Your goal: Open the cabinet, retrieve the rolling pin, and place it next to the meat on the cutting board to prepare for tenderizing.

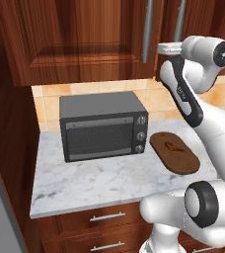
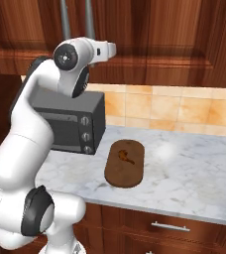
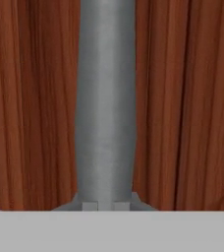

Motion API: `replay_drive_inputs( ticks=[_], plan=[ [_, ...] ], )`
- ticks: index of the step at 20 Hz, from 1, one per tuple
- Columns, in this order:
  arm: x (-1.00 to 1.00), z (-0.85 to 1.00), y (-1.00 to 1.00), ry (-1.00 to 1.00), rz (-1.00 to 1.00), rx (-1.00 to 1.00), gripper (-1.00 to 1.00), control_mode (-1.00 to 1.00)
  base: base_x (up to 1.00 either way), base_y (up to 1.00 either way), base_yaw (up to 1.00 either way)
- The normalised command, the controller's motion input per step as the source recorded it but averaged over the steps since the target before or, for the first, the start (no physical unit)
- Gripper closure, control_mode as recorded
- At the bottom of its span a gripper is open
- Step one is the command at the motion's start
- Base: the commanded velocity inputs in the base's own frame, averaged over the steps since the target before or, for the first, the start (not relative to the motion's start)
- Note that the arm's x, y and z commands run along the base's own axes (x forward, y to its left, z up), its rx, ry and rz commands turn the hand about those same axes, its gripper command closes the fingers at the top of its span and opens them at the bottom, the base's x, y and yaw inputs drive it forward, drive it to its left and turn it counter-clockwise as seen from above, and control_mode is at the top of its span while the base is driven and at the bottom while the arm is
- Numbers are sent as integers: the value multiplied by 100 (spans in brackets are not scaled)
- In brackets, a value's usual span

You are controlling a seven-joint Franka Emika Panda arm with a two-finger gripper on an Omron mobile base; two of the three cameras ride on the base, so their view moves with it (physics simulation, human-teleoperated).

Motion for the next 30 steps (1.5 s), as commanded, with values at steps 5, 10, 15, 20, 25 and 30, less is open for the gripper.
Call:
replay_drive_inputs(
  ticks=[5,10,15,20,25,30],
  plan=[
    [-70,-15,-39,2,0,0,100,-100,0,0,0],
    [-54,-8,-37,4,0,0,100,-100,0,0,0],
    [-60,-15,-49,6,0,0,100,-100,0,0,0],
    [-57,-17,-56,5,0,0,100,-100,0,0,0],
    [-67,-23,-64,1,0,0,100,-100,0,0,0],
    [-68,-25,-61,0,0,0,100,-100,0,0,0]
  ],
)
